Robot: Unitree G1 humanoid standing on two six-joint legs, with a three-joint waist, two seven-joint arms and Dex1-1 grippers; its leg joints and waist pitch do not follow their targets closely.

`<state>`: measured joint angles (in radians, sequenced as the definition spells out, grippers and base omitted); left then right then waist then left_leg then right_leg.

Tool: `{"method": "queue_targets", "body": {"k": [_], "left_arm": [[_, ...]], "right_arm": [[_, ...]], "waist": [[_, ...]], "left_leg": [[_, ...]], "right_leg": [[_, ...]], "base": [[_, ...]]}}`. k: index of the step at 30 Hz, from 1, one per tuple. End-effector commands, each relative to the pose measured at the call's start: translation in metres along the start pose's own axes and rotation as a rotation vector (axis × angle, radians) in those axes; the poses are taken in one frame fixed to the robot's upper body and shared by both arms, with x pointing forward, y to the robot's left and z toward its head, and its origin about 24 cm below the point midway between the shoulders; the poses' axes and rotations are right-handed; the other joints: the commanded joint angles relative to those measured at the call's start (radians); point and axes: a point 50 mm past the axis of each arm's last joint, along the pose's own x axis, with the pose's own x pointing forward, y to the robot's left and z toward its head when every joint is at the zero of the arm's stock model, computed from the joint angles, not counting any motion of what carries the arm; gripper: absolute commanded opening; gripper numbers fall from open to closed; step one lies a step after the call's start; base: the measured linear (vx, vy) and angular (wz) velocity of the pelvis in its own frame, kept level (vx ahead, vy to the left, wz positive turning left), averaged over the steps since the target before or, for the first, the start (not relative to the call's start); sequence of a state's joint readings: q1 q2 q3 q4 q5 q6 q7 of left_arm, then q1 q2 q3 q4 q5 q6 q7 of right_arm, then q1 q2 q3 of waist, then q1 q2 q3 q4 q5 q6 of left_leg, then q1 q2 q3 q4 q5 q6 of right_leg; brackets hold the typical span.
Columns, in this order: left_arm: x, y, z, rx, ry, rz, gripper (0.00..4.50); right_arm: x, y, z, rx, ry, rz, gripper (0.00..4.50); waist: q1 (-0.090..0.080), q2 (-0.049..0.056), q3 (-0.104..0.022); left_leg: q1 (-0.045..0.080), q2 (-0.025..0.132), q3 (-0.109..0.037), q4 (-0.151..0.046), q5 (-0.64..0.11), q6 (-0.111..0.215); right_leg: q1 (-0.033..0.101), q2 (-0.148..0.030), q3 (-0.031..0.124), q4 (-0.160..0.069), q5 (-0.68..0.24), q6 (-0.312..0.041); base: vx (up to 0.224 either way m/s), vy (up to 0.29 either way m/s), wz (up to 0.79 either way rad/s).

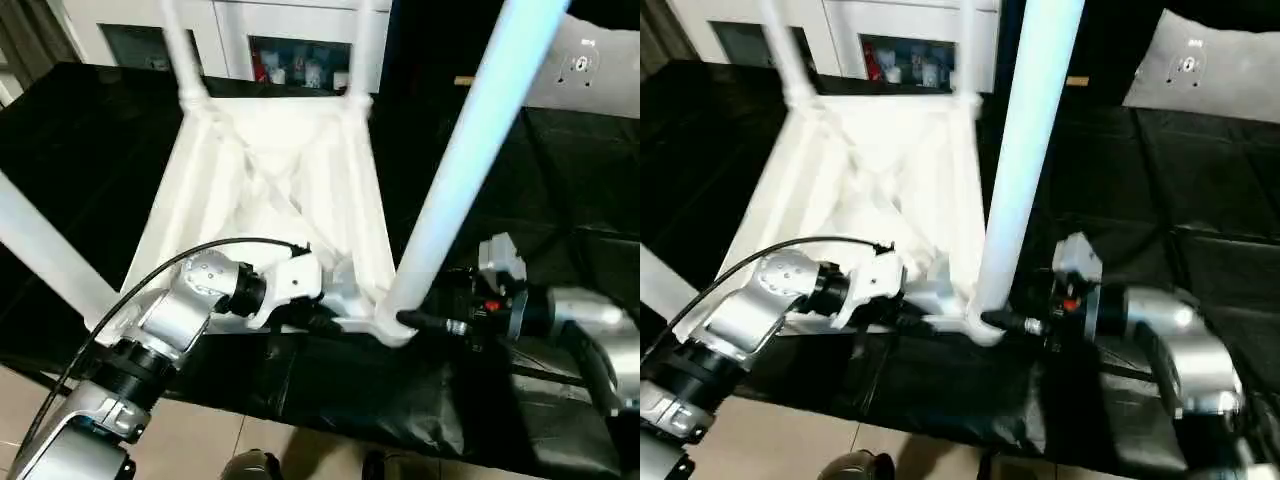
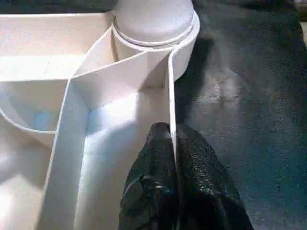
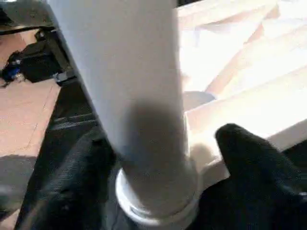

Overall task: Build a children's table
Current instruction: Rotate leg to tighten

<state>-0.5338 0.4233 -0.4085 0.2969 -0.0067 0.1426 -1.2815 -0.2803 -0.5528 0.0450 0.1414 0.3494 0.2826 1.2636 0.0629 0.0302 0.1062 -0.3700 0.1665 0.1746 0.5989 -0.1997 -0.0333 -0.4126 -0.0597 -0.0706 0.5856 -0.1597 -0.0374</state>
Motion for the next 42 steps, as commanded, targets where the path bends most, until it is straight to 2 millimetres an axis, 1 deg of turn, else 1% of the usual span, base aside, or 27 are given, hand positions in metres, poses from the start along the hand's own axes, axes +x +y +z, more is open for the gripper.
{"method": "queue_targets", "body": {"k": [1,5,8,9,14,15,16,23,24,25,26,27,28,29,30,31,32,33,34,35,36,37,38,39,40,41,42], "left_arm": [[0.004,-0.007,0.010,0.072,-0.008,-0.100,0.00],[0.004,-0.008,0.009,0.079,-0.002,-0.108,0.00],[0.004,-0.008,0.009,0.081,-0.003,-0.110,0.00],[0.004,-0.008,0.010,0.084,-0.005,-0.112,0.00],[0.004,-0.006,0.010,0.086,-0.007,-0.108,0.00],[0.004,-0.006,0.010,0.086,-0.007,-0.108,0.00],[0.003,-0.006,0.010,0.078,-0.010,-0.098,0.00],[0.003,-0.002,0.011,0.044,-0.029,-0.049,0.00],[0.006,0.002,0.012,0.015,-0.039,-0.008,0.00],[0.006,0.002,0.012,0.015,-0.039,-0.008,0.00],[0.009,0.007,0.014,-0.021,-0.051,0.046,0.00],[0.014,0.014,0.017,-0.053,-0.062,0.109,0.00],[0.019,0.021,0.021,-0.083,-0.075,0.167,0.00],[0.024,0.026,0.025,-0.107,-0.086,0.214,0.00],[0.024,0.026,0.025,-0.107,-0.086,0.214,0.00],[0.030,0.032,0.031,-0.141,-0.103,0.260,0.00],[0.037,0.037,0.036,-0.177,-0.112,0.304,0.00],[0.041,0.042,0.040,-0.201,-0.117,0.346,0.00],[0.042,0.042,0.040,-0.201,-0.117,0.347,0.00],[0.042,0.043,0.041,-0.203,-0.117,0.357,0.00],[0.046,0.048,0.047,-0.213,-0.134,0.399,0.00],[0.046,0.048,0.047,-0.213,-0.134,0.399,0.00],[0.048,0.049,0.050,-0.214,-0.142,0.408,0.00],[0.051,0.049,0.052,-0.213,-0.147,0.411,0.00],[0.051,0.049,0.053,-0.210,-0.147,0.410,0.00],[0.052,0.048,0.053,-0.205,-0.144,0.408,0.00],[0.051,0.048,0.051,-0.197,-0.134,0.404,0.00]], "right_arm": [[-0.001,-0.004,0.001,0.015,0.011,0.024,3.29],[0.001,-0.002,0.001,0.033,0.028,0.089,3.00],[0.002,-0.002,0.000,0.038,0.034,0.108,2.67],[0.003,-0.003,-0.001,0.045,0.042,0.125,2.54],[0.006,-0.004,-0.001,0.054,0.047,0.157,2.21],[0.006,-0.004,-0.001,0.054,0.047,0.157,2.04],[0.008,-0.004,-0.001,0.065,0.040,0.174,2.00],[0.014,0.001,-0.001,0.083,0.008,0.164,1.96],[0.020,0.004,-0.003,0.100,-0.002,0.118,1.96],[0.020,0.004,-0.003,0.100,-0.002,0.118,1.96],[0.027,0.007,-0.006,0.119,0.000,0.055,1.96],[0.038,0.010,-0.008,0.137,-0.004,-0.020,1.96],[0.047,0.010,-0.009,0.167,-0.009,-0.108,1.96],[0.055,0.010,-0.010,0.199,-0.015,-0.188,1.96],[0.055,0.010,-0.010,0.199,-0.015,-0.188,1.95],[0.064,0.005,-0.010,0.229,-0.021,-0.297,1.94],[0.073,0.001,-0.009,0.265,-0.033,-0.397,1.94],[0.081,-0.001,-0.008,0.294,-0.040,-0.471,1.94],[0.081,-0.001,-0.008,0.295,-0.040,-0.473,1.94],[0.083,-0.002,-0.007,0.299,-0.042,-0.484,1.93],[0.093,-0.005,-0.004,0.318,-0.053,-0.606,1.93],[0.093,-0.005,-0.004,0.318,-0.053,-0.606,1.93],[0.097,-0.006,-0.002,0.328,-0.056,-0.652,1.93],[0.102,-0.004,0.000,0.338,-0.062,-0.674,1.93],[0.105,-0.002,0.002,0.339,-0.073,-0.664,2.28],[0.107,0.000,0.003,0.340,-0.077,-0.659,2.28],[0.104,0.000,0.004,0.322,-0.081,-0.675,2.62]], "waist": [[-0.006,-0.017,-0.081],[-0.004,-0.011,-0.087],[-0.002,-0.014,-0.090],[-0.002,-0.017,-0.090],[-0.003,-0.018,-0.086],[-0.003,-0.017,-0.086],[-0.004,-0.021,-0.083],[-0.004,-0.017,-0.080],[-0.007,-0.016,-0.077],[-0.006,-0.018,-0.077],[-0.008,-0.016,-0.073],[-0.010,-0.011,-0.070],[-0.016,-0.014,-0.067],[-0.021,-0.015,-0.066],[-0.024,-0.017,-0.066],[-0.030,-0.002,-0.065],[-0.039,0.008,-0.060],[-0.051,-0.002,-0.058],[-0.059,-0.002,-0.066],[-0.064,-0.002,-0.065],[-0.064,0.011,-0.065],[-0.071,0.010,-0.065],[-0.073,0.008,-0.067],[-0.076,0.009,-0.069],[-0.078,0.011,-0.070],[-0.077,0.012,-0.072],[-0.077,0.012,-0.074]], "left_leg": [[0.009,0.065,-0.017,-0.064,-0.101,0.115],[0.009,0.065,-0.017,-0.059,-0.074,0.123],[0.005,0.063,-0.016,-0.056,-0.053,0.131],[0.004,0.062,-0.015,-0.056,-0.058,0.132],[0.006,0.062,-0.016,-0.056,-0.076,0.121],[0.006,0.061,-0.016,-0.056,-0.079,0.120],[0.006,0.061,-0.015,-0.057,-0.083,0.119],[0.006,0.061,-0.015,-0.057,-0.080,0.123],[0.006,0.061,-0.015,-0.059,-0.081,0.116],[0.008,0.060,-0.016,-0.060,-0.096,0.109],[0.010,0.059,-0.016,-0.062,-0.106,0.100],[0.010,0.058,-0.018,-0.063,-0.116,0.091],[0.009,0.055,-0.018,-0.067,-0.136,0.072],[0.014,0.050,-0.020,-0.068,-0.163,0.053],[0.014,0.048,-0.021,-0.068,-0.168,0.044],[0.009,0.047,-0.027,-0.070,-0.175,0.041],[0.008,0.048,-0.026,-0.072,-0.182,0.035],[0.012,0.044,-0.027,-0.072,-0.230,0.024],[0.017,0.039,-0.029,-0.068,-0.231,0.017],[0.007,0.041,-0.033,-0.073,-0.216,0.030],[0.009,0.043,-0.033,-0.073,-0.212,0.037],[0.012,0.045,-0.030,-0.073,-0.220,0.039],[0.011,0.043,-0.031,-0.073,-0.220,0.041],[0.009,0.045,-0.031,-0.073,-0.200,0.045],[0.007,0.047,-0.030,-0.074,-0.192,0.053],[0.010,0.047,-0.029,-0.072,-0.186,0.057],[0.009,0.048,-0.027,-0.071,-0.171,0.066]], "right_leg": [[0.064,-0.089,0.053,-0.065,-0.259,-0.228],[0.063,-0.087,0.053,-0.060,-0.224,-0.231],[0.066,-0.087,0.053,-0.055,-0.192,-0.237],[0.066,-0.087,0.052,-0.056,-0.204,-0.237],[0.063,-0.086,0.051,-0.060,-0.256,-0.223],[0.063,-0.086,0.051,-0.060,-0.263,-0.224],[0.061,-0.085,0.052,-0.063,-0.274,-0.218],[0.060,-0.084,0.052,-0.064,-0.273,-0.213],[0.058,-0.083,0.054,-0.066,-0.282,-0.211],[0.060,-0.084,0.052,-0.068,-0.308,-0.202],[0.056,-0.082,0.052,-0.075,-0.336,-0.190],[0.053,-0.082,0.052,-0.075,-0.355,-0.185],[0.054,-0.079,0.051,-0.081,-0.396,-0.168],[0.053,-0.080,0.047,-0.090,-0.452,-0.147],[0.054,-0.082,0.047,-0.090,-0.474,-0.138],[0.059,-0.087,0.046,-0.091,-0.492,-0.129],[0.054,-0.081,0.046,-0.092,-0.490,-0.127],[0.049,-0.079,0.038,-0.105,-0.540,-0.115],[0.054,-0.085,0.037,-0.108,-0.549,-0.108],[0.062,-0.082,0.037,-0.104,-0.518,-0.107],[0.058,-0.083,0.038,-0.104,-0.501,-0.110],[0.051,-0.081,0.039,-0.105,-0.477,-0.123],[0.056,-0.080,0.038,-0.104,-0.465,-0.128],[0.058,-0.081,0.042,-0.098,-0.413,-0.144],[0.058,-0.080,0.043,-0.096,-0.375,-0.156],[0.059,-0.081,0.044,-0.094,-0.356,-0.163],[0.061,-0.081,0.047,-0.089,-0.311,-0.181]], "base": [[0.000,0.000,0.00],[0.000,0.000,0.00],[0.000,0.000,0.00],[0.000,0.000,0.00],[0.000,0.000,0.00],[0.000,0.000,0.00],[0.000,0.000,0.00],[0.000,0.000,0.00],[0.000,0.000,0.00],[0.000,0.000,0.00],[0.000,0.000,0.00],[0.000,0.000,0.00],[0.000,0.000,0.00],[0.000,0.000,0.00],[0.000,0.000,0.00],[0.000,0.000,0.00],[0.000,0.000,0.00],[0.000,0.000,0.00],[0.000,0.000,0.00],[0.000,0.000,0.00],[0.000,0.000,0.00],[0.000,0.000,0.00],[0.000,0.000,0.00],[0.000,0.000,0.00],[0.000,0.000,0.00],[0.000,0.000,0.00],[0.000,0.000,0.00]]}}
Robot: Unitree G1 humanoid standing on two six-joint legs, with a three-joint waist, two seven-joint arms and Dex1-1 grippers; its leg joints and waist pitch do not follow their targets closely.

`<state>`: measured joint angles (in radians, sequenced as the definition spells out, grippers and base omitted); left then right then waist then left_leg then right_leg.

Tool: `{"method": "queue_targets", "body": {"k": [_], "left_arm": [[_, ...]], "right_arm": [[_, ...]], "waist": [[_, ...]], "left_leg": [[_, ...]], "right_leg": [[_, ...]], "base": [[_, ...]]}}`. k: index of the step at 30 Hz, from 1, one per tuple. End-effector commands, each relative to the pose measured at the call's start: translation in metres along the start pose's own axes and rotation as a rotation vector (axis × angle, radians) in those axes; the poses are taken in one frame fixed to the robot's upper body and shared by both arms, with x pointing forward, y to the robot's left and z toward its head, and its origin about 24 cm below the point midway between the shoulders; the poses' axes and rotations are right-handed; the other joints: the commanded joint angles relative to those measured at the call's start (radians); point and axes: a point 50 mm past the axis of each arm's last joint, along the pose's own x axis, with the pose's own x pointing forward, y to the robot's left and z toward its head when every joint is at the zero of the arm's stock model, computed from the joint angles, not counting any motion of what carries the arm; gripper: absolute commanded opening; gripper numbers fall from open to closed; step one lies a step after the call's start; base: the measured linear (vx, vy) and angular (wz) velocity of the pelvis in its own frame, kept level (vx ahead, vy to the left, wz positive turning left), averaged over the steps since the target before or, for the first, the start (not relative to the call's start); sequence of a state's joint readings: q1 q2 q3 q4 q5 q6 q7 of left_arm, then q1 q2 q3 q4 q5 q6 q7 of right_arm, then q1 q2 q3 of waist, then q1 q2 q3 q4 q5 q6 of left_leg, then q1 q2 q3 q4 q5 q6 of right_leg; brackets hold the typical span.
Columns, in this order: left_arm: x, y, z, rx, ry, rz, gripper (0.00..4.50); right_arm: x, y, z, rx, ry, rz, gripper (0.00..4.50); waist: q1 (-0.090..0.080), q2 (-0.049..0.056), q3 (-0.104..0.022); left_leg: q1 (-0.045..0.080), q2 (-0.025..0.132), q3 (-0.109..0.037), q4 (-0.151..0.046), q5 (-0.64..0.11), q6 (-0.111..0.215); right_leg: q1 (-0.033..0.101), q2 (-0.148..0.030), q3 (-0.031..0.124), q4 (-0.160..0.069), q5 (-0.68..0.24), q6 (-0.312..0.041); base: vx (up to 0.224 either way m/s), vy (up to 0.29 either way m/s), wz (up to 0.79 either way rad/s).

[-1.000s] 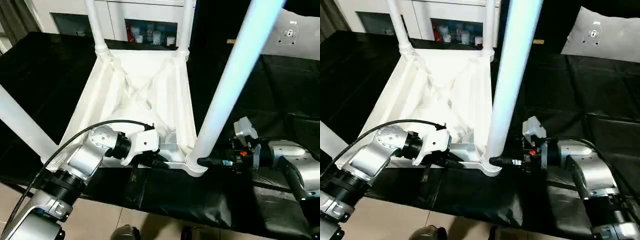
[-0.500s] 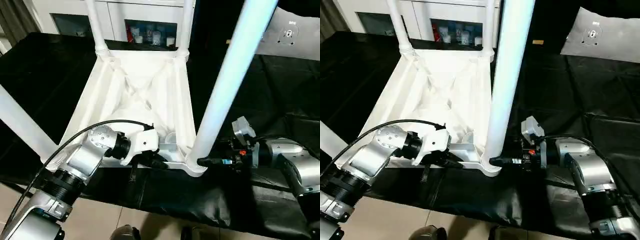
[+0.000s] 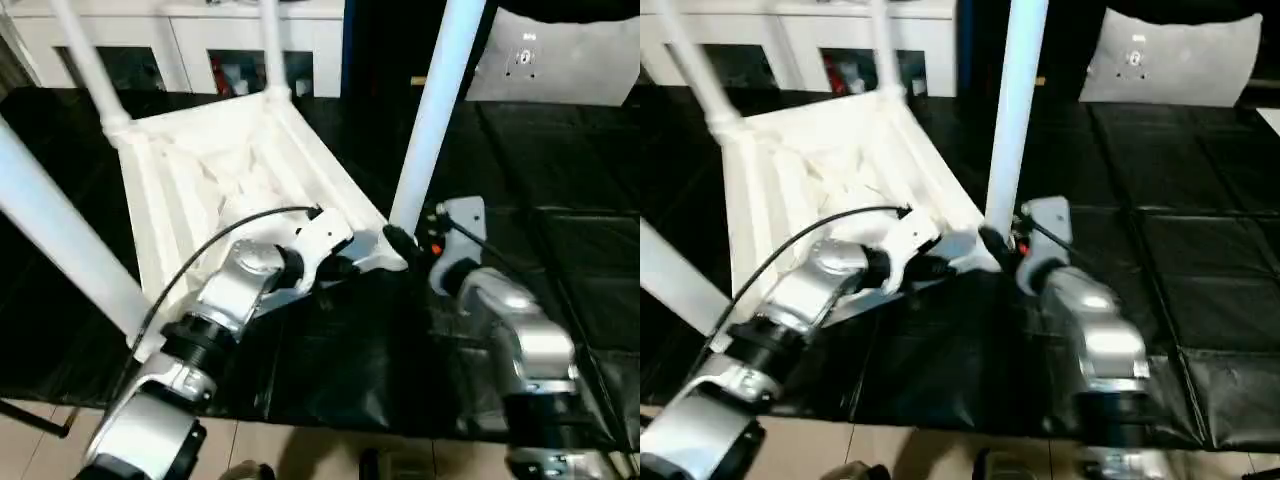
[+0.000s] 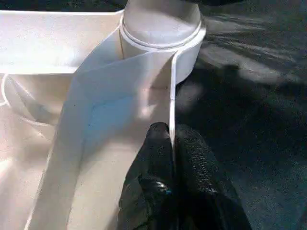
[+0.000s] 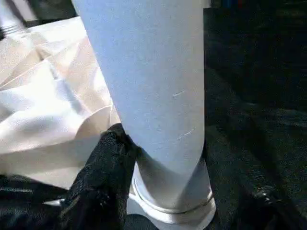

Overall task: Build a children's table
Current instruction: Rotate leg to tighten

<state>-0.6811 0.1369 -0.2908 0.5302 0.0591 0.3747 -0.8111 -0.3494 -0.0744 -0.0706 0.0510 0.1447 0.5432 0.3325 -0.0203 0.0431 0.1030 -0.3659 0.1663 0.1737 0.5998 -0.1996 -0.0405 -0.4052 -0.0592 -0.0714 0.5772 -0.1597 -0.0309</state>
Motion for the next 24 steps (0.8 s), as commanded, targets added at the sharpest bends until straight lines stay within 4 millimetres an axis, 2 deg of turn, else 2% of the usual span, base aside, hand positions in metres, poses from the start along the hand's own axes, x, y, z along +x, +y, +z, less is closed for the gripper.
{"method": "queue_targets", "body": {"k": [1,4,5,7,9,10,12,14,17,19,20,21,24], "left_arm": [[0.011,-0.012,0.030,0.068,-0.100,-0.048,0.00],[0.006,-0.008,0.025,0.081,-0.089,-0.045,0.00],[0.004,-0.007,0.022,0.091,-0.085,-0.049,0.00],[0.001,-0.006,0.020,0.110,-0.088,-0.053,0.00],[-0.002,-0.004,0.018,0.119,-0.086,-0.055,0.00],[-0.005,-0.002,0.016,0.139,-0.086,-0.060,0.00],[-0.008,0.000,0.013,0.147,-0.087,-0.064,0.00],[-0.011,0.001,0.012,0.145,-0.089,-0.067,0.00],[-0.018,0.005,0.007,0.180,-0.092,-0.078,0.00],[-0.020,0.007,0.006,0.179,-0.089,-0.076,0.00],[-0.021,0.008,0.006,0.185,-0.089,-0.071,0.00],[-0.022,0.009,0.005,0.189,-0.094,-0.060,0.00],[-0.024,0.013,0.009,0.161,-0.139,-0.009,0.00]], "right_arm": [[0.008,0.036,-0.019,0.033,0.088,0.135,2.64],[0.003,0.024,-0.018,0.013,0.066,0.109,2.91],[-0.002,0.016,-0.019,-0.005,0.064,0.091,3.04],[-0.008,0.010,-0.018,-0.044,0.045,0.097,3.20],[-0.015,0.002,-0.019,-0.080,0.036,0.082,3.29],[-0.021,-0.005,-0.021,-0.096,0.041,0.079,3.39],[-0.029,-0.014,-0.022,-0.087,0.038,0.074,3.56],[-0.034,-0.019,-0.023,-0.100,0.043,0.068,3.70],[-0.045,-0.033,-0.020,-0.138,0.009,0.053,3.99],[-0.049,-0.039,-0.019,-0.167,-0.001,0.027,4.04],[-0.051,-0.043,-0.017,-0.177,-0.011,0.015,4.19],[-0.054,-0.046,-0.014,-0.190,-0.022,0.016,4.31],[-0.061,-0.041,-0.005,-0.154,-0.048,0.108,4.44]], "waist": [[0.007,-0.001,-0.070],[0.009,-0.001,-0.069],[0.011,-0.005,-0.071],[0.015,0.000,-0.072],[0.020,-0.001,-0.074],[0.024,-0.006,-0.077],[0.026,-0.005,-0.078],[0.027,-0.003,-0.076],[0.030,-0.001,-0.076],[0.030,-0.002,-0.076],[0.030,0.001,-0.076],[0.030,0.005,-0.076],[0.032,0.002,-0.077]], "left_leg": [[0.004,0.050,-0.024,-0.072,-0.164,0.081],[0.003,0.049,-0.023,-0.072,-0.168,0.086],[0.004,0.050,-0.023,-0.072,-0.162,0.086],[0.003,0.053,-0.024,-0.072,-0.144,0.090],[0.002,0.054,-0.023,-0.071,-0.130,0.093],[0.000,0.053,-0.023,-0.070,-0.119,0.099],[-0.003,0.051,-0.022,-0.069,-0.106,0.112],[-0.003,0.052,-0.021,-0.069,-0.109,0.121],[-0.001,0.052,-0.021,-0.069,-0.132,0.110],[-0.001,0.052,-0.021,-0.069,-0.130,0.107],[0.000,0.052,-0.022,-0.070,-0.130,0.106],[0.001,0.053,-0.022,-0.070,-0.134,0.105],[-0.001,0.052,-0.021,-0.067,-0.130,0.118]], "right_leg": [[0.054,-0.082,0.048,-0.079,-0.289,-0.198],[0.057,-0.085,0.048,-0.082,-0.309,-0.198],[0.057,-0.084,0.048,-0.083,-0.317,-0.191],[0.056,-0.085,0.050,-0.078,-0.285,-0.197],[0.058,-0.084,0.051,-0.073,-0.249,-0.204],[0.063,-0.086,0.052,-0.071,-0.225,-0.210],[0.065,-0.086,0.051,-0.068,-0.204,-0.218],[0.063,-0.086,0.050,-0.071,-0.220,-0.216],[0.062,-0.086,0.049,-0.076,-0.264,-0.208],[0.061,-0.084,0.050,-0.074,-0.265,-0.203],[0.061,-0.084,0.049,-0.073,-0.266,-0.204],[0.060,-0.083,0.048,-0.074,-0.269,-0.204],[0.064,-0.084,0.048,-0.073,-0.249,-0.210]], "base": [[0.000,0.000,0.00],[0.000,0.000,0.00],[0.000,0.000,0.00],[0.000,0.000,0.00],[0.000,0.000,0.00],[0.000,0.000,0.00],[0.000,0.000,0.00],[0.000,0.000,0.00],[0.000,0.000,0.00],[0.000,0.000,0.00],[0.000,0.000,0.00],[0.000,0.000,0.00],[0.000,0.000,0.00]]}}
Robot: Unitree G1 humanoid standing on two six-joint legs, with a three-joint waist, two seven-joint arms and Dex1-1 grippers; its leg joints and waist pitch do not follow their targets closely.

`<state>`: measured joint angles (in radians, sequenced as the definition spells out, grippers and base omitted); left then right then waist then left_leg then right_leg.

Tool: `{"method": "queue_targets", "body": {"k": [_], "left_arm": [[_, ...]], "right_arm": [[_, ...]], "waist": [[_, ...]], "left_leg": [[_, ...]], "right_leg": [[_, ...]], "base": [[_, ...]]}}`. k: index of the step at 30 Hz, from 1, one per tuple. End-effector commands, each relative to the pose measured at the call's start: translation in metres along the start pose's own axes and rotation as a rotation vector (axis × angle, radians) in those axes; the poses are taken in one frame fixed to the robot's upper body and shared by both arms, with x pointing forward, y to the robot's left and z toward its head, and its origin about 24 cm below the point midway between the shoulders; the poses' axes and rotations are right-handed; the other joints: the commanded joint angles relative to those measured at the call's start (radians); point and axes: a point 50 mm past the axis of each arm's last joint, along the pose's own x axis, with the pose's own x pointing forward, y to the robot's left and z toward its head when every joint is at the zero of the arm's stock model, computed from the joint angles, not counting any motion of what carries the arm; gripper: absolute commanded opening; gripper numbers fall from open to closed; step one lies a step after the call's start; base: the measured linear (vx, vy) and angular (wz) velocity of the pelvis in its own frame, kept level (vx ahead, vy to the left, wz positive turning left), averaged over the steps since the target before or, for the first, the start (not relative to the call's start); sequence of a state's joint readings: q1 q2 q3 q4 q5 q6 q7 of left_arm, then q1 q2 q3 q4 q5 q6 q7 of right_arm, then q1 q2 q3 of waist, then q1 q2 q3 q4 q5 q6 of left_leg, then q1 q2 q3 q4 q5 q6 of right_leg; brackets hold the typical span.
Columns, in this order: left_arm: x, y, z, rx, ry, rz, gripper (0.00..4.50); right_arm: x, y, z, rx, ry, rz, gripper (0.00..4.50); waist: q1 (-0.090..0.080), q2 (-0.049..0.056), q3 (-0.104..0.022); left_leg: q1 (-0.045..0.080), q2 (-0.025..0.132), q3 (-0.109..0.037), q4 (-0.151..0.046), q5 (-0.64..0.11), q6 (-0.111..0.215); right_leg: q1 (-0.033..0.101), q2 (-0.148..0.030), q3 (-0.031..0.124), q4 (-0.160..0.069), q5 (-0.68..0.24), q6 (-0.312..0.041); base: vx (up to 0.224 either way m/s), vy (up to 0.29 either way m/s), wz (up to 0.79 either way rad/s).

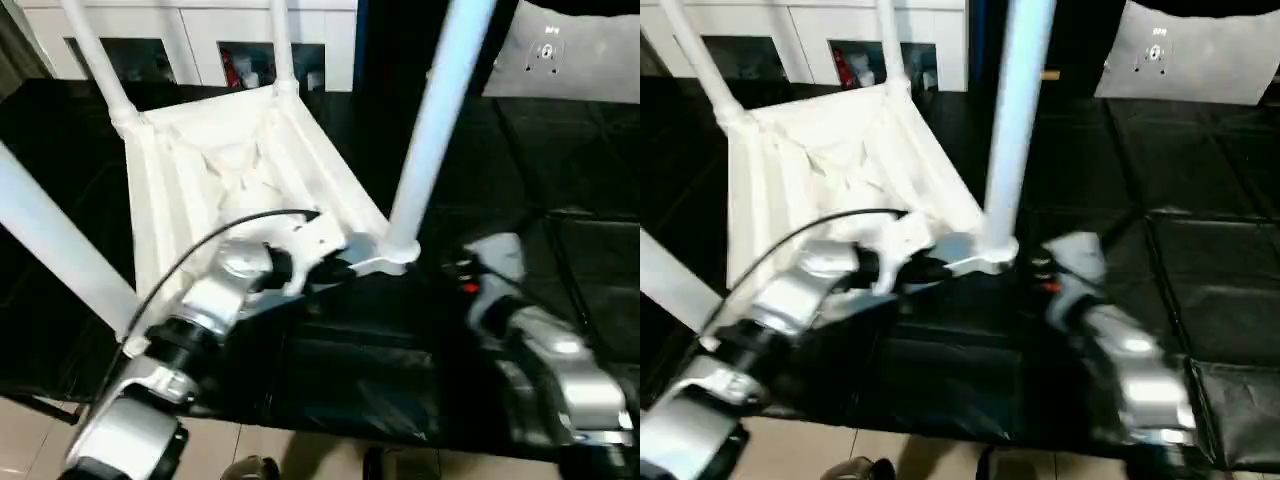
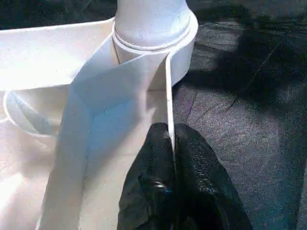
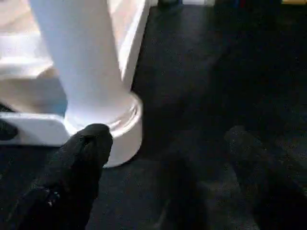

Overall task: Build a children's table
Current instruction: Rotate leg to tighten

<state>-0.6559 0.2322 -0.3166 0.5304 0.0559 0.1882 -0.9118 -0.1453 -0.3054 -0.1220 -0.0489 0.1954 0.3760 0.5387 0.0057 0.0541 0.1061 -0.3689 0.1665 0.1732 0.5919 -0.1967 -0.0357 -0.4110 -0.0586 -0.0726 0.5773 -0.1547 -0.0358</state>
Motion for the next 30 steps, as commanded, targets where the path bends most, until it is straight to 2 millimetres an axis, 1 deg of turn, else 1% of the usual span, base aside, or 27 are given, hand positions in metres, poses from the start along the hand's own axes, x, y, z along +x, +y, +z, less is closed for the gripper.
{"method": "queue_targets", "body": {"k": [1,3,4,5,6,7,8,9,10,11,12,14,16,17,18,19,20,21,22,23,24,25,26,27,28,29,30], "left_arm": [[-0.006,0.008,0.015,0.018,-0.102,0.058,0.00],[-0.007,0.007,0.018,0.021,-0.121,0.060,0.00],[-0.007,0.006,0.018,0.019,-0.125,0.057,0.27],[-0.007,0.000,0.023,0.004,-0.170,0.048,0.27],[-0.007,-0.001,0.023,0.002,-0.174,0.048,0.27],[-0.008,-0.005,0.026,-0.023,-0.212,0.057,0.43],[-0.010,-0.009,0.027,-0.043,-0.252,0.077,0.43],[-0.010,-0.009,0.027,-0.043,-0.252,0.077,0.61],[-0.013,-0.012,0.026,-0.054,-0.274,0.089,0.61],[-0.014,-0.013,0.026,-0.056,-0.277,0.090,0.75],[-0.018,-0.017,0.023,-0.055,-0.280,0.090,0.88],[-0.022,-0.021,0.019,-0.051,-0.278,0.092,1.07],[-0.029,-0.027,0.016,-0.069,-0.287,0.104,1.14],[-0.040,-0.034,0.011,-0.096,-0.297,0.129,1.27],[-0.040,-0.034,0.011,-0.096,-0.297,0.129,1.40],[-0.044,-0.036,0.007,-0.110,-0.298,0.146,1.47],[-0.049,-0.038,0.003,-0.123,-0.298,0.165,1.58],[-0.052,-0.040,0.000,-0.129,-0.296,0.178,1.58],[-0.056,-0.044,-0.005,-0.142,-0.297,0.194,1.71],[-0.062,-0.050,-0.011,-0.166,-0.307,0.213,1.84],[-0.064,-0.052,-0.012,-0.171,-0.310,0.216,1.92],[-0.066,-0.056,-0.014,-0.180,-0.316,0.221,1.96],[-0.068,-0.061,-0.015,-0.189,-0.323,0.226,2.00],[-0.073,-0.069,-0.016,-0.207,-0.333,0.236,2.09],[-0.075,-0.072,-0.016,-0.214,-0.336,0.242,2.21],[-0.077,-0.075,-0.016,-0.215,-0.333,0.248,2.30],[-0.077,-0.075,-0.016,-0.216,-0.333,0.249,2.30]], "right_arm": [[-0.004,0.005,0.005,0.016,-0.024,0.062,4.44],[-0.007,0.014,0.011,0.010,-0.035,0.158,4.47],[-0.008,0.016,0.012,0.009,-0.039,0.171,4.49],[-0.009,0.028,0.019,0.019,-0.068,0.272,4.49],[-0.010,0.029,0.019,0.021,-0.070,0.279,4.49],[-0.010,0.038,0.024,0.036,-0.096,0.336,4.50],[-0.011,0.049,0.032,0.059,-0.134,0.407,4.50],[-0.011,0.049,0.032,0.059,-0.134,0.407,4.50],[-0.012,0.056,0.035,0.068,-0.146,0.435,4.50],[-0.012,0.057,0.035,0.070,-0.147,0.439,4.50],[-0.013,0.062,0.036,0.080,-0.152,0.460,4.50],[-0.014,0.067,0.036,0.092,-0.157,0.486,4.50],[-0.014,0.071,0.038,0.090,-0.169,0.501,4.50],[-0.012,0.075,0.044,0.098,-0.219,0.491,4.50],[-0.012,0.075,0.044,0.098,-0.219,0.491,4.50],[-0.010,0.075,0.048,0.105,-0.246,0.472,4.50],[-0.008,0.075,0.051,0.116,-0.266,0.461,4.50],[-0.008,0.076,0.053,0.125,-0.281,0.467,4.50],[-0.007,0.077,0.056,0.133,-0.294,0.474,4.50],[-0.006,0.078,0.059,0.141,-0.307,0.480,4.50],[-0.005,0.078,0.060,0.142,-0.309,0.480,4.50],[-0.004,0.078,0.060,0.143,-0.310,0.479,4.50],[-0.001,0.078,0.061,0.143,-0.311,0.476,4.50],[0.003,0.079,0.062,0.142,-0.311,0.470,4.50],[0.005,0.079,0.062,0.142,-0.310,0.469,4.50],[0.009,0.078,0.062,0.133,-0.303,0.450,4.50],[0.010,0.078,0.062,0.132,-0.302,0.448,4.50]], "waist": [[0.007,-0.009,-0.080],[0.008,-0.006,-0.082],[0.007,-0.010,-0.082],[0.007,-0.009,-0.082],[0.008,-0.009,-0.082],[0.006,-0.007,-0.082],[0.012,-0.002,-0.082],[0.011,-0.002,-0.084],[0.014,0.000,-0.077],[0.015,0.000,-0.079],[0.017,0.000,-0.074],[0.016,0.002,-0.073],[0.015,0.006,-0.075],[0.014,0.011,-0.074],[0.011,0.010,-0.073],[0.009,0.011,-0.070],[0.010,0.009,-0.070],[0.011,0.011,-0.068],[0.012,0.008,-0.068],[0.011,0.011,-0.069],[0.011,0.013,-0.070],[0.009,-0.004,-0.070],[0.005,0.003,-0.068],[0.004,0.003,-0.068],[0.003,-0.011,-0.070],[0.003,-0.021,-0.066],[0.004,-0.013,-0.067]], "left_leg": [[-0.001,0.051,-0.021,-0.058,-0.120,0.124],[-0.002,0.050,-0.021,-0.056,-0.104,0.138],[-0.004,0.050,-0.021,-0.055,-0.097,0.145],[-0.006,0.052,-0.021,-0.056,-0.093,0.150],[-0.009,0.052,-0.023,-0.055,-0.086,0.153],[-0.008,0.051,-0.021,-0.055,-0.083,0.156],[-0.006,0.056,-0.021,-0.053,-0.076,0.163],[-0.006,0.058,-0.022,-0.053,-0.070,0.168],[-0.005,0.057,-0.021,-0.056,-0.090,0.169],[-0.004,0.060,-0.023,-0.057,-0.096,0.162],[-0.001,0.057,-0.022,-0.060,-0.130,0.143],[-0.003,0.056,-0.023,-0.063,-0.143,0.123],[-0.001,0.058,-0.025,-0.064,-0.157,0.104],[-0.003,0.061,-0.026,-0.067,-0.164,0.093],[-0.003,0.061,-0.026,-0.069,-0.171,0.091],[0.002,0.058,-0.024,-0.068,-0.190,0.087],[0.001,0.056,-0.025,-0.069,-0.194,0.081],[0.003,0.056,-0.024,-0.070,-0.197,0.080],[0.004,0.057,-0.025,-0.071,-0.200,0.076],[0.001,0.059,-0.027,-0.072,-0.192,0.074],[0.003,0.060,-0.027,-0.072,-0.190,0.072],[-0.002,0.058,-0.026,-0.072,-0.180,0.076],[-0.001,0.060,-0.025,-0.073,-0.184,0.077],[0.000,0.058,-0.024,-0.073,-0.189,0.077],[-0.004,0.059,-0.025,-0.073,-0.181,0.076],[-0.001,0.059,-0.021,-0.075,-0.190,0.079],[0.000,0.059,-0.024,-0.074,-0.193,0.073]], "right_leg": [[0.072,-0.083,0.049,-0.072,-0.238,-0.208],[0.072,-0.083,0.048,-0.070,-0.223,-0.210],[0.073,-0.083,0.048,-0.069,-0.222,-0.208],[0.077,-0.086,0.048,-0.069,-0.222,-0.213],[0.077,-0.086,0.047,-0.067,-0.223,-0.208],[0.072,-0.083,0.046,-0.069,-0.230,-0.204],[0.068,-0.085,0.047,-0.068,-0.221,-0.218],[0.067,-0.083,0.046,-0.066,-0.213,-0.219],[0.060,-0.080,0.043,-0.072,-0.247,-0.208],[0.063,-0.082,0.044,-0.069,-0.256,-0.204],[0.058,-0.081,0.044,-0.077,-0.322,-0.179],[0.058,-0.080,0.045,-0.080,-0.353,-0.157],[0.057,-0.082,0.046,-0.080,-0.364,-0.151],[0.057,-0.083,0.047,-0.077,-0.350,-0.157],[0.055,-0.081,0.047,-0.077,-0.349,-0.158],[0.050,-0.078,0.047,-0.082,-0.372,-0.152],[0.052,-0.081,0.047,-0.082,-0.394,-0.144],[0.049,-0.080,0.047,-0.085,-0.407,-0.137],[0.049,-0.079,0.048,-0.086,-0.422,-0.127],[0.050,-0.079,0.047,-0.083,-0.410,-0.126],[0.048,-0.079,0.048,-0.081,-0.398,-0.129],[0.051,-0.080,0.050,-0.077,-0.393,-0.126],[0.046,-0.079,0.051,-0.080,-0.398,-0.126],[0.045,-0.077,0.051,-0.082,-0.405,-0.122],[0.050,-0.081,0.053,-0.076,-0.397,-0.128],[0.043,-0.078,0.053,-0.086,-0.421,-0.120],[0.043,-0.081,0.054,-0.080,-0.428,-0.121]], "base": [[0.000,0.000,0.00],[0.000,0.000,0.00],[0.000,0.000,0.00],[0.000,0.000,0.00],[0.000,0.000,0.00],[0.000,0.000,0.00],[0.000,0.000,0.00],[0.000,0.000,0.00],[0.000,0.000,0.00],[0.000,0.000,0.00],[0.000,0.000,0.00],[0.000,0.000,0.00],[0.000,0.000,0.00],[0.000,0.000,0.00],[0.000,0.000,0.00],[0.000,0.000,0.00],[0.000,0.000,0.00],[0.000,0.000,0.00],[0.000,0.000,0.00],[0.000,0.000,0.00],[0.000,0.000,0.00],[0.000,0.000,0.00],[0.000,0.000,0.00],[0.000,0.000,0.00],[0.000,0.000,0.00],[0.000,0.000,0.00],[0.000,0.000,0.00]]}}
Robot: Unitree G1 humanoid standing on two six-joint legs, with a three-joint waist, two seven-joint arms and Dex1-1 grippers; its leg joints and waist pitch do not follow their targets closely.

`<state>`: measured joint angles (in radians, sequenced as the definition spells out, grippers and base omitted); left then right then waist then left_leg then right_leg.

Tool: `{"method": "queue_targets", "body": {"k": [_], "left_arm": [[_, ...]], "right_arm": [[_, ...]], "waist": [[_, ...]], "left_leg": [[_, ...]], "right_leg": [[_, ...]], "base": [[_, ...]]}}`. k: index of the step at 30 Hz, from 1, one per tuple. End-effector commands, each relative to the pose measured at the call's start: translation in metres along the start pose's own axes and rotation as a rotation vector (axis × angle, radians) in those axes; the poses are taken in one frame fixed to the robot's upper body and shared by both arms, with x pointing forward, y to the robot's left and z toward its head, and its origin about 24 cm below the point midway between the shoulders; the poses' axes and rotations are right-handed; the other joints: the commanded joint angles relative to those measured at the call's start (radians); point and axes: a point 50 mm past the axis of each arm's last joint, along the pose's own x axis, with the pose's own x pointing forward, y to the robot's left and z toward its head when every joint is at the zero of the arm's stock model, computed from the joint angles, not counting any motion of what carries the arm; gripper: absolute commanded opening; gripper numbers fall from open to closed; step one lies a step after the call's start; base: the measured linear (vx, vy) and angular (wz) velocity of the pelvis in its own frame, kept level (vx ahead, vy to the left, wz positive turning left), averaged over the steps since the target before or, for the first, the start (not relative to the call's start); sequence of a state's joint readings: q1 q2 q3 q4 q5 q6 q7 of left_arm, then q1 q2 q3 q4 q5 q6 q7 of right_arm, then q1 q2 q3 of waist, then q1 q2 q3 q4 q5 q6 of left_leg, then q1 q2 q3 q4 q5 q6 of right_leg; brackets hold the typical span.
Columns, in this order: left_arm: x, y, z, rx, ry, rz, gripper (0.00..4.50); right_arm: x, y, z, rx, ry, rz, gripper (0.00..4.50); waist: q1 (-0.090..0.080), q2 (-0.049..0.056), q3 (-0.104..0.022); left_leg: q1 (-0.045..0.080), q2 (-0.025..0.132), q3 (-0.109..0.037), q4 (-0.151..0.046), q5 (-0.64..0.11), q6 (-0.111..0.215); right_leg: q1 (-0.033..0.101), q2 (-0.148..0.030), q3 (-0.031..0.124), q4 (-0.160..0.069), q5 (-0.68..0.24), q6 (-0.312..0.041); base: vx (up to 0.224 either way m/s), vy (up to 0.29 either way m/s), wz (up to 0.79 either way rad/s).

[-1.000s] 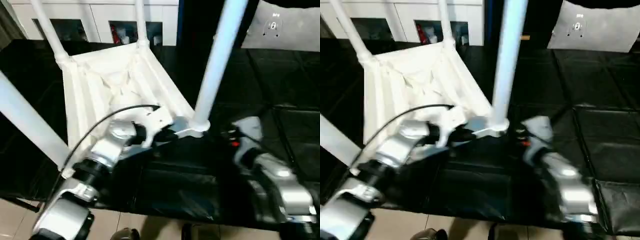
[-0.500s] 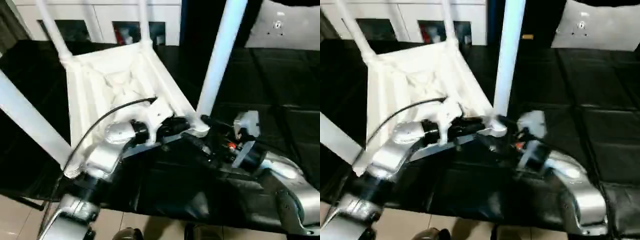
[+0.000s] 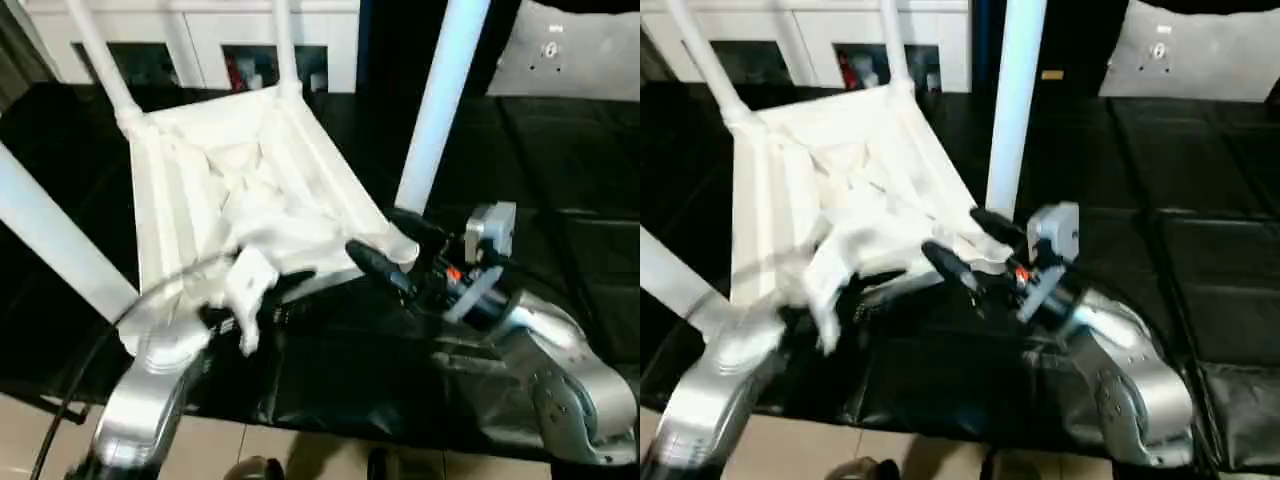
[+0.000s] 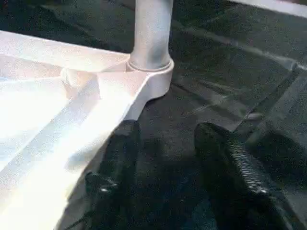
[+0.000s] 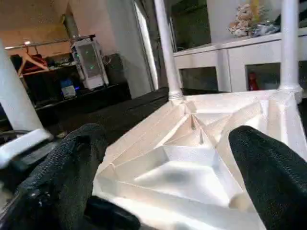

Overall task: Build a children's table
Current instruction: Rotate leg to tighten, then rotate table base

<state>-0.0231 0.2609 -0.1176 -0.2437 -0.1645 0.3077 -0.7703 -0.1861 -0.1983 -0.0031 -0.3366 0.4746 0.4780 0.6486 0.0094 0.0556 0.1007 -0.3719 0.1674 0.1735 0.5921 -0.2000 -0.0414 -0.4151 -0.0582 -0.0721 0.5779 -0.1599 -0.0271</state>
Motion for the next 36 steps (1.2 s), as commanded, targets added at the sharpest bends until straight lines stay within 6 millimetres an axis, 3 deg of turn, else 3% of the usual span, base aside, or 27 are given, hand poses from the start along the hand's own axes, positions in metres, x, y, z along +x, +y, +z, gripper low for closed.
{"method": "queue_targets", "body": {"k": [1,2,3,4,5,6,8,9,10,11,12,13,14,16,17,19,22,24,27,30,31,34,35,36], "left_arm": [[-0.011,-0.003,0.005,0.013,-0.005,0.026,2.40],[-0.012,-0.003,0.005,0.011,-0.003,0.027,2.48],[-0.018,-0.006,0.003,0.001,0.008,0.032,2.61],[-0.022,-0.007,0.002,-0.002,0.013,0.032,2.70],[-0.035,-0.011,0.000,-0.019,0.035,0.025,2.70],[-0.051,-0.013,-0.004,-0.031,0.070,0.010,2.82],[-0.067,-0.016,-0.008,-0.043,0.115,-0.008,2.93],[-0.073,-0.017,-0.010,-0.044,0.138,-0.021,2.93],[-0.084,-0.018,-0.013,-0.053,0.162,-0.025,2.93],[-0.089,-0.018,-0.014,-0.059,0.171,-0.024,2.93],[-0.091,-0.019,-0.014,-0.063,0.175,-0.023,2.93],[-0.099,-0.019,-0.016,-0.074,0.189,-0.016,2.93],[-0.104,-0.019,-0.016,-0.085,0.200,-0.014,2.93],[-0.119,-0.020,-0.018,-0.115,0.235,-0.010,2.93],[-0.124,-0.020,-0.017,-0.120,0.245,-0.004,2.93],[-0.136,-0.016,-0.016,-0.125,0.258,0.017,2.93],[-0.151,0.006,-0.006,-0.063,0.225,0.112,2.93],[-0.152,0.017,0.002,-0.038,0.211,0.132,2.93],[-0.152,0.026,0.011,-0.015,0.180,0.149,2.93],[-0.142,0.039,0.029,0.013,0.105,0.143,3.17],[-0.138,0.040,0.032,0.013,0.090,0.130,3.27],[-0.112,0.043,0.039,0.009,0.031,0.031,3.44],[-0.103,0.045,0.041,0.014,0.014,0.005,3.51],[-0.099,0.046,0.041,0.018,0.007,-0.002,3.63]], "right_arm": [[0.009,-0.006,-0.004,-0.035,0.023,-0.060,4.50],[0.009,-0.007,-0.004,-0.036,0.026,-0.066,4.50],[0.012,-0.010,-0.006,-0.047,0.040,-0.096,4.50],[0.013,-0.011,-0.007,-0.047,0.043,-0.102,4.50],[0.019,-0.014,-0.009,-0.040,0.052,-0.136,4.50],[0.026,-0.018,-0.011,-0.031,0.053,-0.183,4.50],[0.033,-0.022,-0.012,-0.023,0.046,-0.220,4.50],[0.036,-0.024,-0.014,-0.026,0.047,-0.243,4.50],[0.039,-0.029,-0.016,-0.038,0.051,-0.292,4.50],[0.040,-0.032,-0.017,-0.043,0.054,-0.314,4.50],[0.040,-0.033,-0.018,-0.045,0.055,-0.325,4.50],[0.040,-0.037,-0.018,-0.056,0.056,-0.359,4.50],[0.040,-0.040,-0.018,-0.068,0.054,-0.381,4.50],[0.034,-0.052,-0.016,-0.083,0.054,-0.455,4.50],[0.031,-0.058,-0.015,-0.086,0.049,-0.484,4.50],[0.024,-0.070,-0.011,-0.104,0.040,-0.551,4.50],[0.007,-0.093,-0.005,-0.178,0.041,-0.668,4.50],[0.000,-0.100,-0.006,-0.235,0.067,-0.681,4.50],[-0.006,-0.103,-0.008,-0.245,0.079,-0.690,4.50],[-0.012,-0.099,-0.010,-0.234,0.084,-0.654,4.50],[-0.013,-0.097,-0.012,-0.229,0.086,-0.635,4.50],[-0.020,-0.082,-0.025,-0.216,0.150,-0.519,4.50],[-0.023,-0.078,-0.031,-0.202,0.181,-0.492,4.50],[-0.025,-0.073,-0.036,-0.192,0.210,-0.471,4.50]], "waist": [[0.001,-0.011,-0.060],[-0.001,-0.022,-0.056],[-0.002,-0.027,-0.057],[-0.004,-0.020,-0.055],[-0.006,-0.026,-0.061],[-0.011,-0.031,-0.057],[-0.020,-0.027,-0.054],[-0.020,-0.031,-0.054],[-0.020,-0.030,-0.049],[-0.016,-0.027,-0.051],[-0.016,-0.027,-0.049],[-0.010,-0.034,-0.050],[-0.010,-0.031,-0.049],[-0.006,-0.040,-0.050],[-0.004,-0.035,-0.049],[0.000,-0.037,-0.048],[0.009,-0.043,-0.050],[0.018,-0.043,-0.054],[0.017,-0.046,-0.059],[0.019,-0.041,-0.066],[0.017,-0.046,-0.068],[0.018,-0.043,-0.070],[0.022,-0.042,-0.072],[0.019,-0.045,-0.069]], "left_leg": [[0.006,0.059,-0.023,-0.074,-0.198,0.069],[0.002,0.057,-0.024,-0.078,-0.205,0.063],[0.007,0.057,-0.022,-0.077,-0.211,0.060],[0.005,0.056,-0.023,-0.079,-0.212,0.055],[0.004,0.057,-0.027,-0.078,-0.201,0.047],[-0.003,0.057,-0.027,-0.083,-0.199,0.049],[0.010,0.056,-0.024,-0.083,-0.242,0.040],[0.016,0.057,-0.021,-0.081,-0.258,0.036],[0.013,0.056,-0.023,-0.085,-0.278,0.029],[0.021,0.059,-0.023,-0.084,-0.289,0.018],[0.018,0.059,-0.024,-0.088,-0.294,0.014],[0.021,0.060,-0.023,-0.088,-0.296,0.009],[0.019,0.060,-0.024,-0.090,-0.299,0.004],[0.025,0.059,-0.021,-0.091,-0.322,-0.004],[0.027,0.059,-0.022,-0.092,-0.335,-0.007],[0.034,0.059,-0.019,-0.092,-0.348,-0.014],[0.034,0.056,-0.015,-0.090,-0.339,-0.016],[0.041,0.053,-0.012,-0.086,-0.326,-0.016],[0.024,0.055,-0.017,-0.088,-0.274,-0.004],[0.030,0.052,-0.011,-0.080,-0.217,0.012],[0.026,0.051,-0.011,-0.079,-0.206,0.018],[0.023,0.052,-0.012,-0.075,-0.174,0.034],[0.031,0.054,-0.010,-0.074,-0.179,0.034],[0.023,0.053,-0.012,-0.076,-0.178,0.034]], "right_leg": [[0.044,-0.080,0.053,-0.084,-0.437,-0.127],[0.046,-0.081,0.053,-0.083,-0.457,-0.116],[0.043,-0.080,0.054,-0.087,-0.470,-0.111],[0.043,-0.078,0.055,-0.086,-0.466,-0.109],[0.046,-0.081,0.055,-0.075,-0.433,-0.120],[0.047,-0.077,0.054,-0.077,-0.425,-0.118],[0.034,-0.071,0.055,-0.079,-0.430,-0.124],[0.028,-0.071,0.057,-0.082,-0.442,-0.123],[0.032,-0.073,0.058,-0.082,-0.462,-0.118],[0.025,-0.073,0.059,-0.082,-0.461,-0.119],[0.028,-0.072,0.059,-0.081,-0.459,-0.117],[0.027,-0.073,0.062,-0.079,-0.450,-0.115],[0.028,-0.073,0.062,-0.076,-0.447,-0.118],[0.025,-0.070,0.065,-0.076,-0.440,-0.114],[0.024,-0.069,0.066,-0.074,-0.439,-0.115],[0.020,-0.066,0.067,-0.077,-0.431,-0.108],[0.023,-0.066,0.068,-0.075,-0.408,-0.110],[0.022,-0.066,0.069,-0.074,-0.394,-0.111],[0.042,-0.069,0.068,-0.060,-0.326,-0.129],[0.041,-0.064,0.069,-0.052,-0.230,-0.162],[0.047,-0.064,0.068,-0.047,-0.211,-0.173],[0.052,-0.067,0.068,-0.045,-0.196,-0.184],[0.048,-0.067,0.068,-0.048,-0.209,-0.184],[0.052,-0.067,0.068,-0.048,-0.215,-0.185]], "base": [[0.000,0.000,0.00],[0.000,0.000,0.00],[0.000,0.000,0.00],[0.000,0.000,0.00],[0.000,0.000,0.00],[0.000,0.000,0.00],[0.000,0.000,0.00],[0.000,0.000,0.00],[0.000,0.000,0.00],[0.000,0.000,0.00],[0.000,0.000,0.00],[0.000,0.000,0.00],[0.000,0.000,0.00],[0.000,0.000,0.00],[0.000,0.000,0.00],[0.000,0.000,0.00],[0.000,0.000,0.00],[0.000,0.000,0.00],[0.000,0.000,0.00],[0.000,0.000,0.00],[0.000,0.000,0.00],[0.000,0.000,0.00],[0.000,0.000,0.00],[0.000,0.000,0.00]]}}
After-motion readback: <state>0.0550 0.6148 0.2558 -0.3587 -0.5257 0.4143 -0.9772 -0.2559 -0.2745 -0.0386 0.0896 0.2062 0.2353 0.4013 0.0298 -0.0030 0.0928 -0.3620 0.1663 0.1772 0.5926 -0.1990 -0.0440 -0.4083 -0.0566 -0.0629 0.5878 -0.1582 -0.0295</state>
